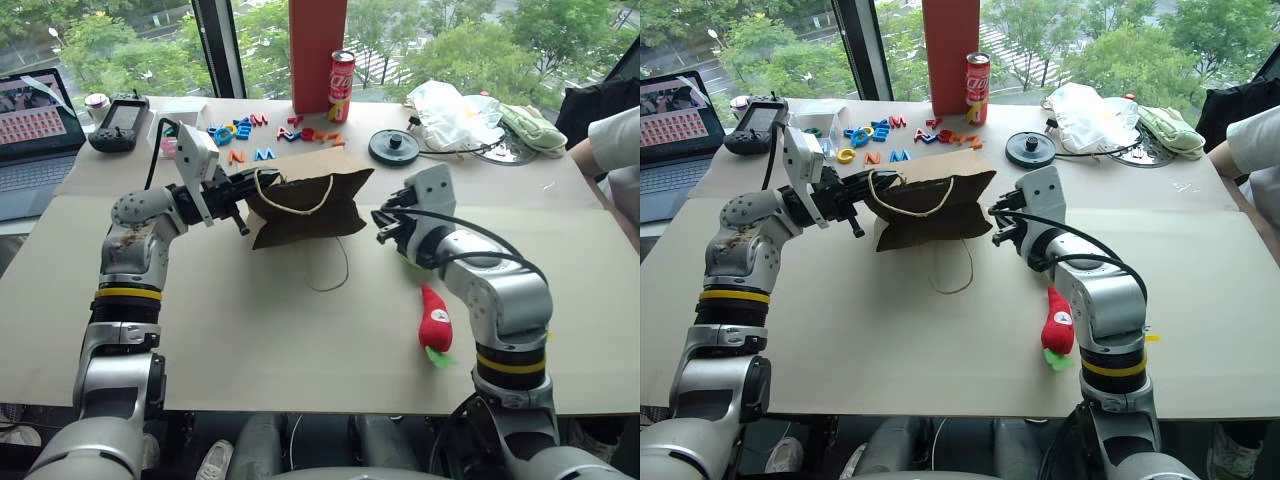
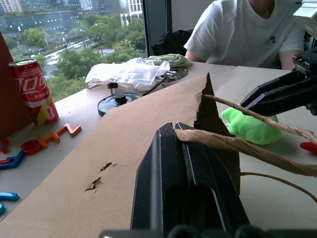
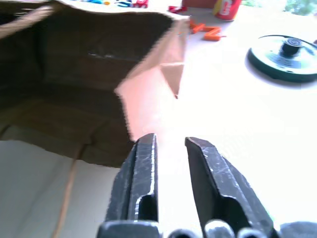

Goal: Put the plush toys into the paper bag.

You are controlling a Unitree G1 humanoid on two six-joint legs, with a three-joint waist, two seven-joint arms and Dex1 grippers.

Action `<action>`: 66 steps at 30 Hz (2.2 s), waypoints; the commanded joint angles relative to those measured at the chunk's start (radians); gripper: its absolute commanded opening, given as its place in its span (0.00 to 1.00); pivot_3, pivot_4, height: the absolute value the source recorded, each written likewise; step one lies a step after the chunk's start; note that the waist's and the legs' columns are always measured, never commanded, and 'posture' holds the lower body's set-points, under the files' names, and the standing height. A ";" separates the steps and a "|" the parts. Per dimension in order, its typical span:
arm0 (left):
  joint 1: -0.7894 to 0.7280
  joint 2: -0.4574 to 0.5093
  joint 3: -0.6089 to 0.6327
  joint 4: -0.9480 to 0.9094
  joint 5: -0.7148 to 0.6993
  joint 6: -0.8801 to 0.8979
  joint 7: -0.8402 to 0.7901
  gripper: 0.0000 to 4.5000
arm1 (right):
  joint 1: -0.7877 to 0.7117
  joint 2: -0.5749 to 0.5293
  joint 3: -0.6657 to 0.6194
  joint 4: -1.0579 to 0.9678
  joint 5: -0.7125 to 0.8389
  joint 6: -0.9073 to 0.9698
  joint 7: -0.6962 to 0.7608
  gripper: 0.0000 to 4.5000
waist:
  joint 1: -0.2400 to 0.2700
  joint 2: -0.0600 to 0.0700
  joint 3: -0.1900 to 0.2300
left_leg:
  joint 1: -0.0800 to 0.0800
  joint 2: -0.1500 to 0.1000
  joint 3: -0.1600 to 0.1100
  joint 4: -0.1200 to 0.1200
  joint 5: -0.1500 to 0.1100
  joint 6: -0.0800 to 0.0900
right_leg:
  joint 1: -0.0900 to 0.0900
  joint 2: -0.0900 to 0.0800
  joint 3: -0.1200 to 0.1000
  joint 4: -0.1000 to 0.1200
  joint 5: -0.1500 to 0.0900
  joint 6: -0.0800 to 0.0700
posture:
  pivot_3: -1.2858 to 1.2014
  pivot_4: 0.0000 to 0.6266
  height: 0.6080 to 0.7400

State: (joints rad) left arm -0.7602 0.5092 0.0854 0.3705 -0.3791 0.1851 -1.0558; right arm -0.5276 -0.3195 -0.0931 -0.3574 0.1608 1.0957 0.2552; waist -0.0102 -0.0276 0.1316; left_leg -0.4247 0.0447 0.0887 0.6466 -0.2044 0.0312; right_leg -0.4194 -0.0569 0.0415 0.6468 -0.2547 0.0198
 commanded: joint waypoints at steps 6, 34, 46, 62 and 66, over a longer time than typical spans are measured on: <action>-0.037 0.003 0.015 -0.026 -0.015 0.006 0.006 0.00 | 0.057 -0.034 0.008 0.174 -0.074 -0.046 -0.075 1.00 | -0.012 0.000 0.000 | 0.000 0.000 0.000 -0.001 0.000 0.000 | -0.001 0.001 0.001 -0.001 0.000 0.000 | 0.52 0.24 0.99; -0.040 -0.004 0.013 -0.015 -0.011 0.001 0.009 0.00 | 0.030 -0.012 -0.079 0.056 0.026 -0.053 -0.034 0.31 | -0.007 0.000 0.000 | 0.001 0.000 0.000 -0.001 0.000 0.000 | -0.001 0.001 0.002 -0.001 0.000 0.000 | 0.52 0.24 0.99; -0.043 -0.007 0.011 -0.009 -0.010 0.005 0.005 0.00 | -0.064 -0.112 -0.111 -0.279 0.372 0.236 0.189 0.31 | -0.005 0.000 0.000 | 0.000 0.001 0.000 -0.002 0.000 0.000 | -0.001 0.001 0.001 -0.001 0.000 0.000 | 0.52 0.24 0.99; -0.059 -0.010 0.007 -0.016 -0.018 0.022 -0.001 0.00 | -0.175 -0.014 0.139 -0.101 0.330 0.182 0.071 0.31 | -0.005 0.000 0.000 | 0.000 0.000 0.000 -0.001 0.000 0.000 | -0.001 0.001 0.001 -0.002 0.000 0.000 | 0.52 0.24 0.99; -0.055 -0.012 0.002 -0.019 -0.018 0.023 -0.009 0.00 | -0.249 0.027 0.163 0.050 0.263 0.105 0.030 0.31 | -0.005 0.000 0.000 | 0.000 0.000 0.000 -0.001 0.000 0.000 | -0.001 0.001 0.001 -0.001 0.000 0.000 | 0.52 0.24 0.99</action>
State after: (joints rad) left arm -0.7885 0.4953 0.0813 0.3722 -0.3830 0.2053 -1.0593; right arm -0.7387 -0.3012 0.0669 -0.3403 0.4533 1.2638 0.3023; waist -0.0153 -0.0274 0.1317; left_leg -0.4245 0.0450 0.0885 0.6454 -0.2043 0.0313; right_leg -0.4208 -0.0564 0.0423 0.6459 -0.2548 0.0198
